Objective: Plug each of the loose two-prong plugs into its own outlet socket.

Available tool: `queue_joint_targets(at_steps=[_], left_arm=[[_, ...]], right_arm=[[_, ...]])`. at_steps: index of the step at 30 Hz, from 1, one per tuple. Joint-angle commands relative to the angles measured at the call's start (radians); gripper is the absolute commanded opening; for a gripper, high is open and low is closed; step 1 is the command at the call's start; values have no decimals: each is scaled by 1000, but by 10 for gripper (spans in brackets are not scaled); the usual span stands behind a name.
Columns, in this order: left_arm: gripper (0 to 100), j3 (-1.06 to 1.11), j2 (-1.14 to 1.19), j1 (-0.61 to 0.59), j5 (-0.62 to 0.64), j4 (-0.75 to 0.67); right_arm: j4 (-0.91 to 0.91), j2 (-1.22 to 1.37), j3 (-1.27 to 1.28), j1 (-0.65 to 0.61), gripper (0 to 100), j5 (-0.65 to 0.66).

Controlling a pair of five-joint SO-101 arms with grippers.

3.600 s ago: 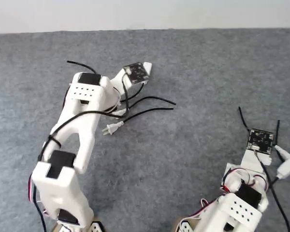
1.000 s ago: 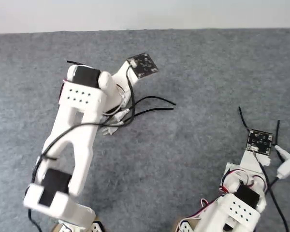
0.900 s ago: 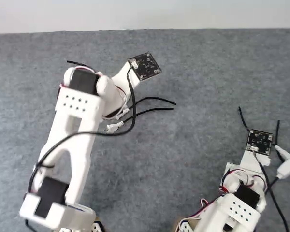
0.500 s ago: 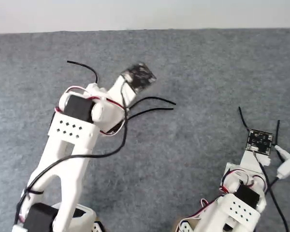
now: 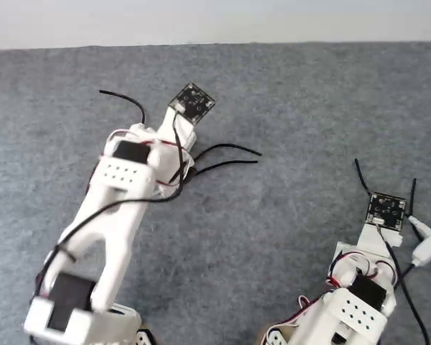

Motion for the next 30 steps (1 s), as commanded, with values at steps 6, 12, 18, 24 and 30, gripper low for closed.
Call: queue_joint_targets(at_steps=[6, 12, 18, 24, 30], left_arm=[[127, -314, 298, -54, 40, -48], [130, -427, 433, -87, 41, -48], [131, -489, 500, -66, 44, -48], [213, -507, 520, -48, 107, -48], [242, -503, 522, -80, 164, -100]], right_arm=[[-13, -10, -8, -7, 180, 14], [-13, -10, -8, -7, 180, 14], [-16, -12, 5, -7, 180, 69], [-18, -12, 12, -33, 180, 89], [-16, -12, 12, -33, 180, 89]])
